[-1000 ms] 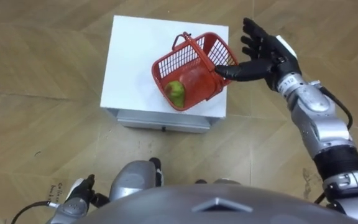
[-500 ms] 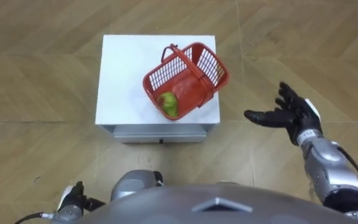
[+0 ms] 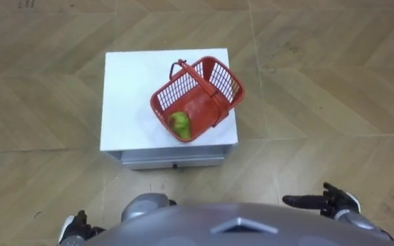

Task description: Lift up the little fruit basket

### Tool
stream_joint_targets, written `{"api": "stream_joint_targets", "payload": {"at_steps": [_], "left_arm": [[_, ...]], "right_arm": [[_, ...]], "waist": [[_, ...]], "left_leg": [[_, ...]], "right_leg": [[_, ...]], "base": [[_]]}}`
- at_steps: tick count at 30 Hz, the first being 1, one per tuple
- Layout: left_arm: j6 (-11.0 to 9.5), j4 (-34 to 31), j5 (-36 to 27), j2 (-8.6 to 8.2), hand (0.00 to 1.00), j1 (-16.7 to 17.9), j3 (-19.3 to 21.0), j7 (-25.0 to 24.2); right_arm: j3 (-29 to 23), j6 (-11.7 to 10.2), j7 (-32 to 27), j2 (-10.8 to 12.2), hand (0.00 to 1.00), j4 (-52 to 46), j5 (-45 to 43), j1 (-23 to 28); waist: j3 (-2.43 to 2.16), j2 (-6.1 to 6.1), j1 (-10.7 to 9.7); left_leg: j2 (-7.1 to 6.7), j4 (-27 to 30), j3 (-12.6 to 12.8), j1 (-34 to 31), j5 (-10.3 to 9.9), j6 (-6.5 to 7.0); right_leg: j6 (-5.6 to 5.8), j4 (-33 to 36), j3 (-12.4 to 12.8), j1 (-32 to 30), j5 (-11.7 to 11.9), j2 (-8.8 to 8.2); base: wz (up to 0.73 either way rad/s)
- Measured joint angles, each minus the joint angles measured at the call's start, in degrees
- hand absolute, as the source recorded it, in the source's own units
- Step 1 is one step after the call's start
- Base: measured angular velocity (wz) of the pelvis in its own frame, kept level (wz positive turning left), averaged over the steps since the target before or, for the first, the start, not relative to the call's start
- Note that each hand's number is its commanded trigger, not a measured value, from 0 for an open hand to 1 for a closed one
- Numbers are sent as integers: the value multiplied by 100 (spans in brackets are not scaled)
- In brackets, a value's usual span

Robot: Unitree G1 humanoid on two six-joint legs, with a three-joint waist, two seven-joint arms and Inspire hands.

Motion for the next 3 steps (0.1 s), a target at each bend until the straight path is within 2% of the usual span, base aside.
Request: {"api": "stream_joint_targets", "payload": {"at_steps": [1, 3], "left_arm": [[11, 9, 4, -4, 0, -4, 0, -29], [42, 11, 122, -16, 0, -40, 0, -129]], "right_arm": [[11, 6, 27, 13, 0, 133, -81, -32], [36, 56, 90, 19, 0, 398, -179, -112]], "waist": [[21, 44, -1], [25, 102, -2]], "left_leg": [[5, 7, -9, 16, -25, -3], [11, 36, -22, 23, -81, -5]], "right_leg": [[1, 0, -2, 41, -1, 6], [8, 2, -49, 92, -5, 14]], "base": [[-4], [0]]}}
